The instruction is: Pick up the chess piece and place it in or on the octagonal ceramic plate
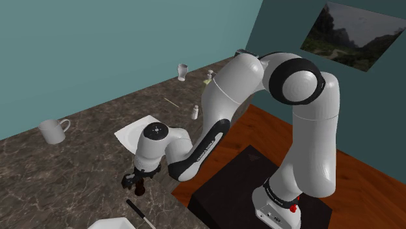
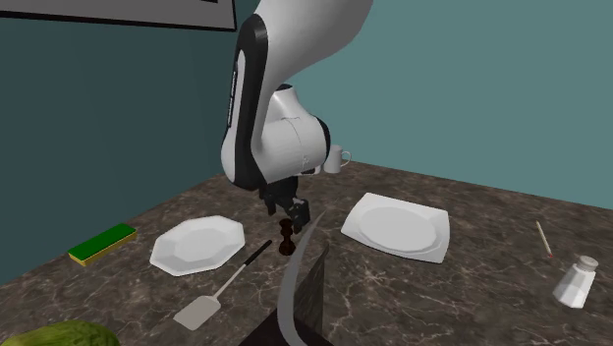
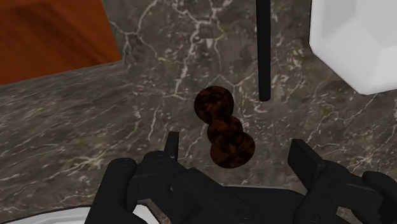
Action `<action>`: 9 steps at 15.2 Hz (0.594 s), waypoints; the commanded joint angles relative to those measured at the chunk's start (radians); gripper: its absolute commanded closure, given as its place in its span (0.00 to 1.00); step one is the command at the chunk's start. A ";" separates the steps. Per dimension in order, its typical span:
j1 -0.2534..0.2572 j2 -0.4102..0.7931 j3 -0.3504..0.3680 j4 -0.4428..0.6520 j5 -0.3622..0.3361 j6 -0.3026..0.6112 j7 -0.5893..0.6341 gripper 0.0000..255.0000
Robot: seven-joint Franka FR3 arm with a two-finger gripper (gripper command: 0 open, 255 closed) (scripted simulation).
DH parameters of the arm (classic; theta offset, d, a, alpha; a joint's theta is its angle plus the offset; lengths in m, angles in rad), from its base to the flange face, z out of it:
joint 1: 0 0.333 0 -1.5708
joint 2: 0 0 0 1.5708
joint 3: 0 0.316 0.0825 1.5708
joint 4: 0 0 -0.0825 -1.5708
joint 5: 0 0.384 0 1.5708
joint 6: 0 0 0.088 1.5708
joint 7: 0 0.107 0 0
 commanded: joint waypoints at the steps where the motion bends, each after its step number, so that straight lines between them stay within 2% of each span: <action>1: 0.004 0.005 -0.004 0.003 -0.004 0.002 0.003 0.00; 6: 0.004 0.005 -0.004 0.003 -0.003 0.002 0.003 0.00; 7: 0.004 0.005 -0.004 0.003 -0.003 0.002 0.003 1.00; 9: 0.004 0.005 -0.004 0.003 -0.003 0.002 0.003 1.00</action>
